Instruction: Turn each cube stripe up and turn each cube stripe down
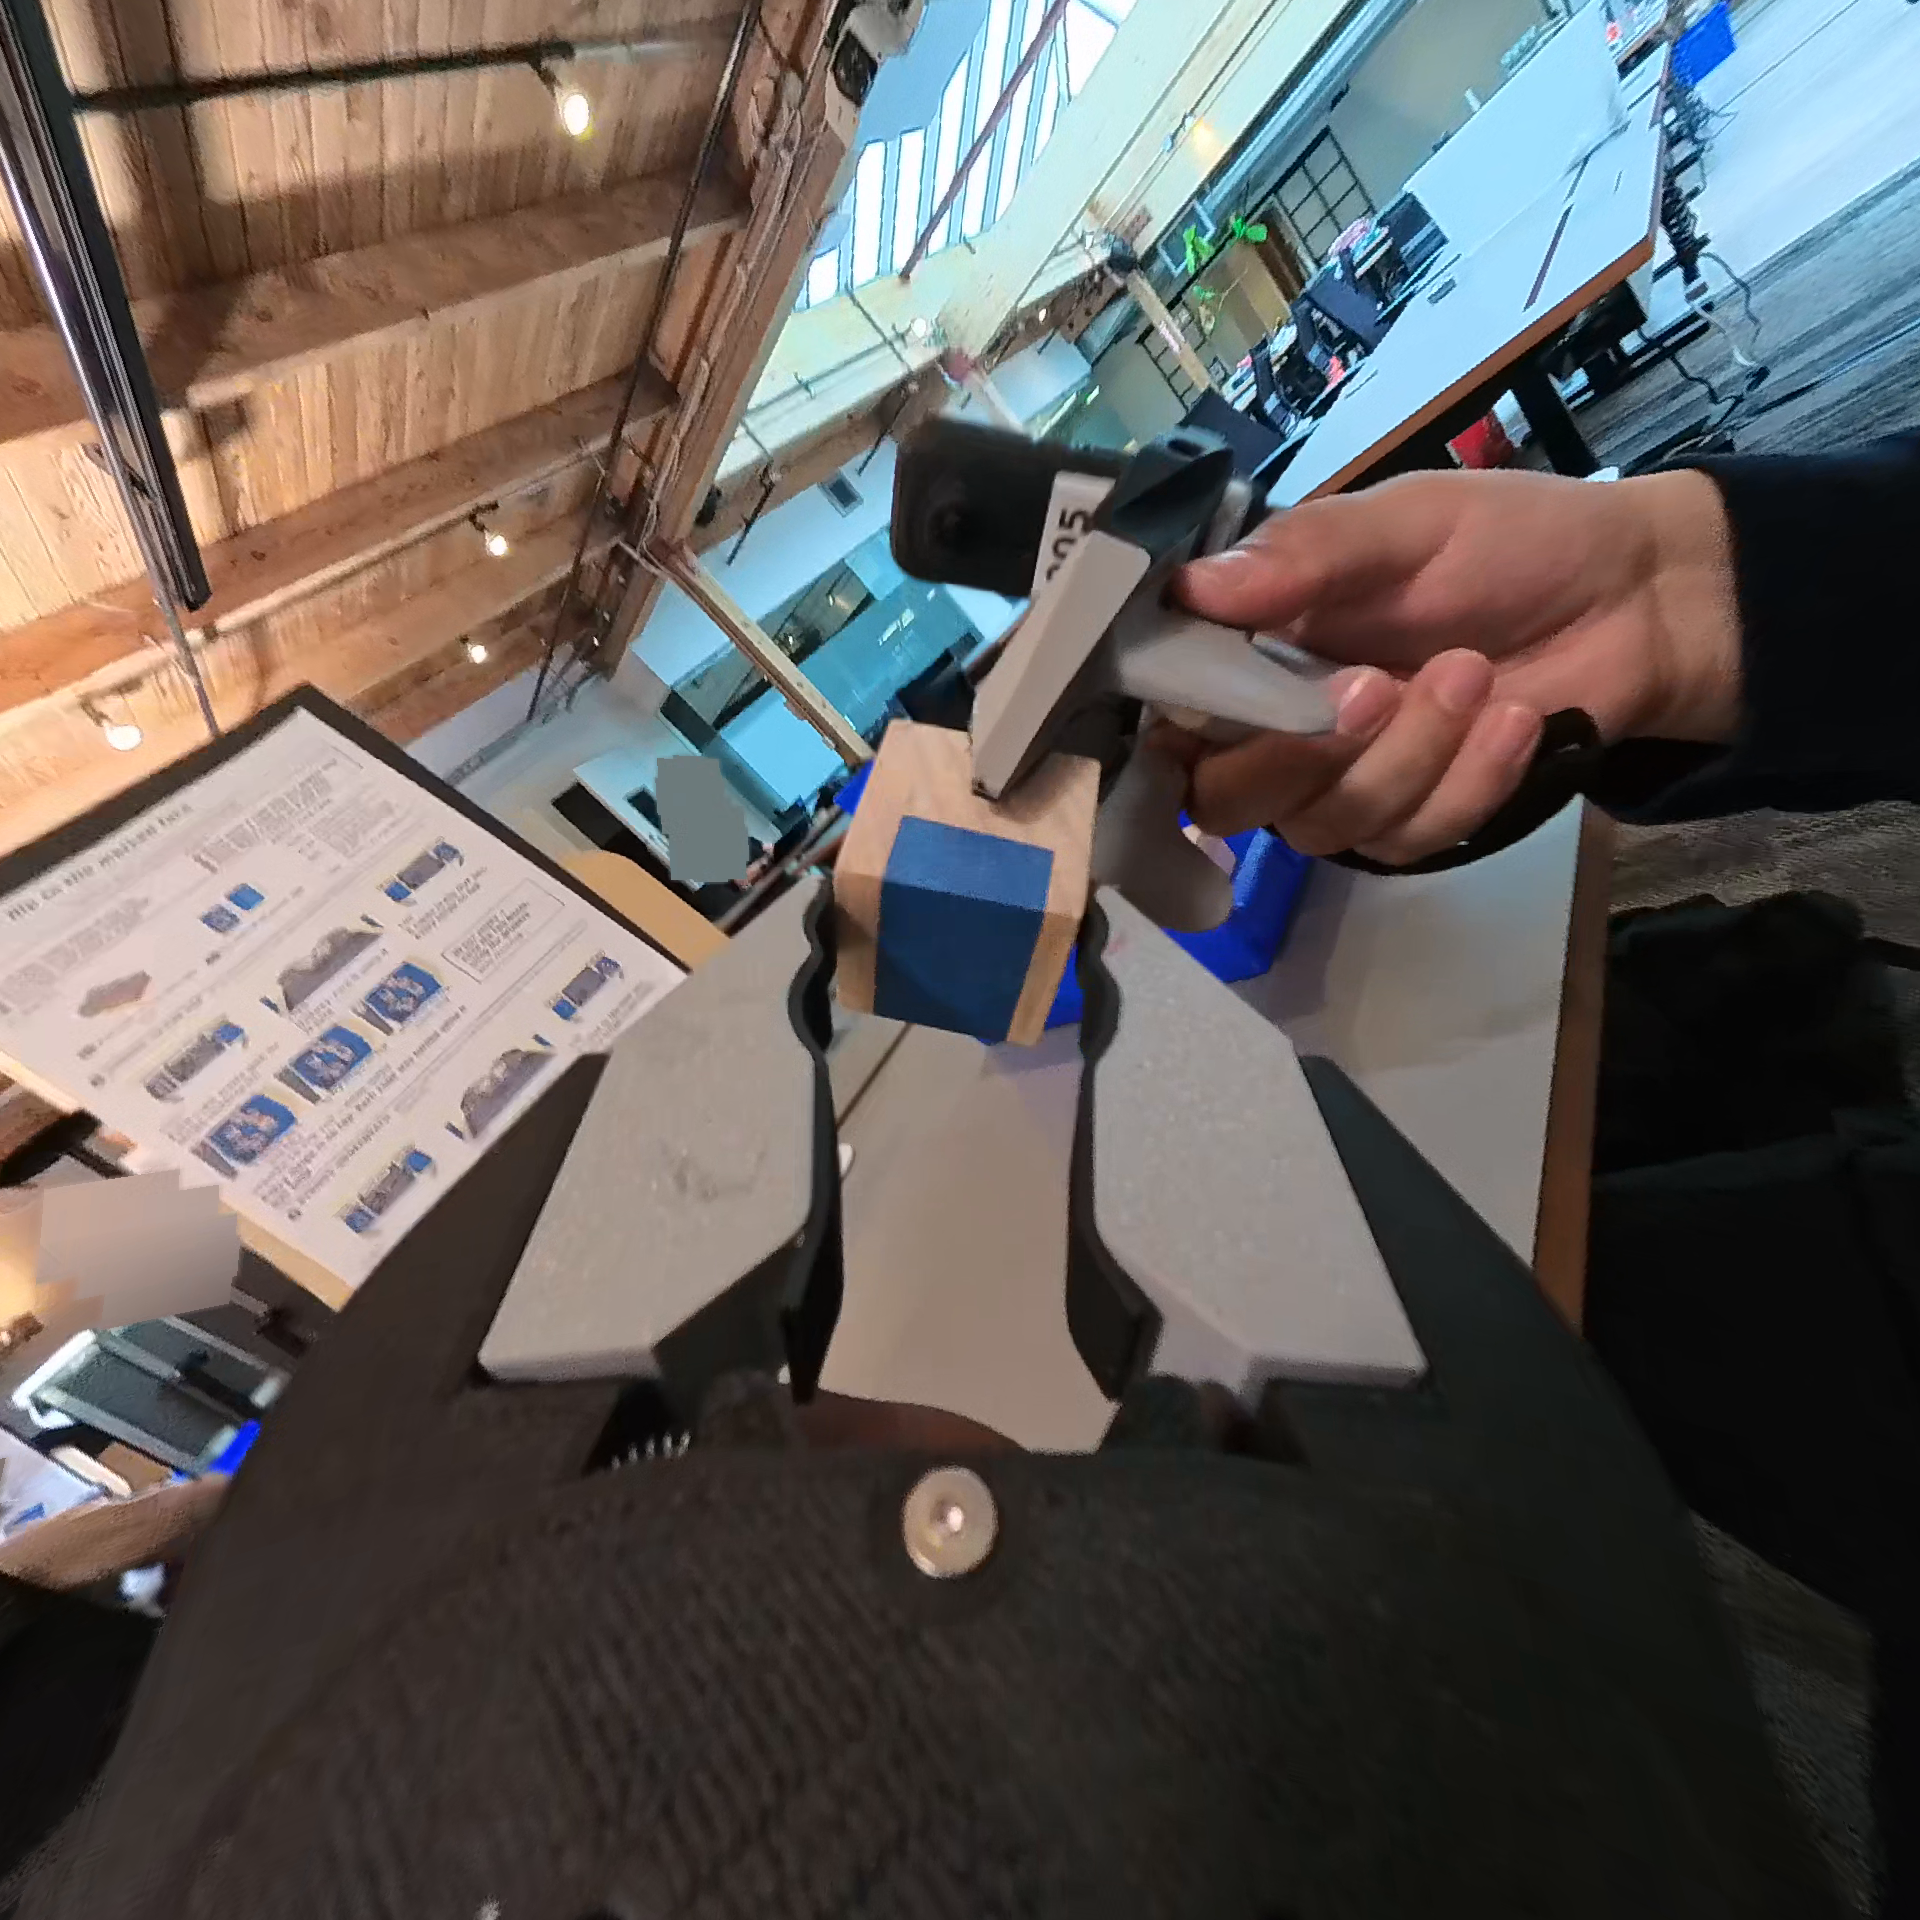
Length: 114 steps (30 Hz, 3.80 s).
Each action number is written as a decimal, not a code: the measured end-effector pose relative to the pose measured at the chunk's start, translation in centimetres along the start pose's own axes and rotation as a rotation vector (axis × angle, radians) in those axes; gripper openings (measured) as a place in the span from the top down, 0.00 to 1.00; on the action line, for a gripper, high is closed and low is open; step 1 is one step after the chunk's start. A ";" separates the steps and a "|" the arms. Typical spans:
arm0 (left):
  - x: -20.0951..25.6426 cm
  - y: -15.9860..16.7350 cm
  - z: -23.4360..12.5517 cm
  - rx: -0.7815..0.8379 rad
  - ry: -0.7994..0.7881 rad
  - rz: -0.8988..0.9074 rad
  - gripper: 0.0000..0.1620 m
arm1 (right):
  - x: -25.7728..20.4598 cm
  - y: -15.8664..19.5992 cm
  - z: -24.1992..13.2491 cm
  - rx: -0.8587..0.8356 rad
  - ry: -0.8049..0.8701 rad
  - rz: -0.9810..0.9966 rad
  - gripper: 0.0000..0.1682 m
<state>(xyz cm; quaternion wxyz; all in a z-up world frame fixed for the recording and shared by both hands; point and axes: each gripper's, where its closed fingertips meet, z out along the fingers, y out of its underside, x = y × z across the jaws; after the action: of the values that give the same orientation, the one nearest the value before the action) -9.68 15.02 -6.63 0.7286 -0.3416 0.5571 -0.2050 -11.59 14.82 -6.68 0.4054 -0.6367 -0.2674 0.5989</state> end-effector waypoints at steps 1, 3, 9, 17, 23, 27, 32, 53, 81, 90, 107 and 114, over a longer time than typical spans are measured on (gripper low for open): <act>0.1 0.3 0.2 -0.021 0.005 -0.024 0.72 | 0.3 -0.1 -0.2 0.001 0.021 -0.013 0.75; 0.2 0.9 0.4 -0.062 0.028 -0.097 0.70 | 1.1 -0.6 -0.8 0.012 0.062 -0.030 0.75; -2.0 4.2 0.3 -0.213 -0.024 -0.261 0.67 | 9.3 -5.0 -11.6 0.109 0.587 -0.177 0.76; -2.5 8.4 0.6 -0.374 -0.048 -0.332 0.67 | 19.4 -2.3 -34.0 -0.025 1.452 -0.070 0.75; -1.9 9.1 0.8 -0.408 -0.042 -0.301 0.67 | 22.0 -0.1 -32.9 -0.129 1.409 -0.007 0.75; -1.7 9.4 0.8 -0.420 -0.036 -0.299 0.67 | 24.5 1.2 -31.6 -0.285 1.487 -0.045 0.75; -1.8 9.6 0.6 -0.435 -0.039 -0.321 0.67 | 26.9 2.6 -30.7 -0.354 1.515 -0.012 0.75; -20.0 27.0 -12.1 -1.042 -0.416 -0.598 0.54 | 14.2 -7.4 -28.7 0.109 1.310 -0.294 0.70; -18.6 42.5 -12.0 -1.510 -0.205 -0.695 0.72 | 14.2 -7.1 -25.8 0.005 1.296 -0.389 0.70; -18.8 41.7 -10.4 -1.386 -0.242 -0.780 0.73 | 14.1 -6.5 -24.2 -0.042 1.280 -0.415 0.70; -6.1 9.1 -0.5 -0.072 0.356 -0.650 0.73 | 8.6 1.1 -3.8 -0.126 0.247 -0.006 0.63; 0.2 2.0 -1.2 0.175 0.438 -0.303 0.73 | 4.1 2.3 -0.4 -0.108 -0.070 0.144 0.60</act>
<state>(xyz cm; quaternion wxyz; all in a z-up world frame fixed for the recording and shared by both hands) -10.98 15.94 -8.42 0.5787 -0.3046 0.6239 -0.4279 -10.96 16.96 -10.87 0.3166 -0.6541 -0.2668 0.6330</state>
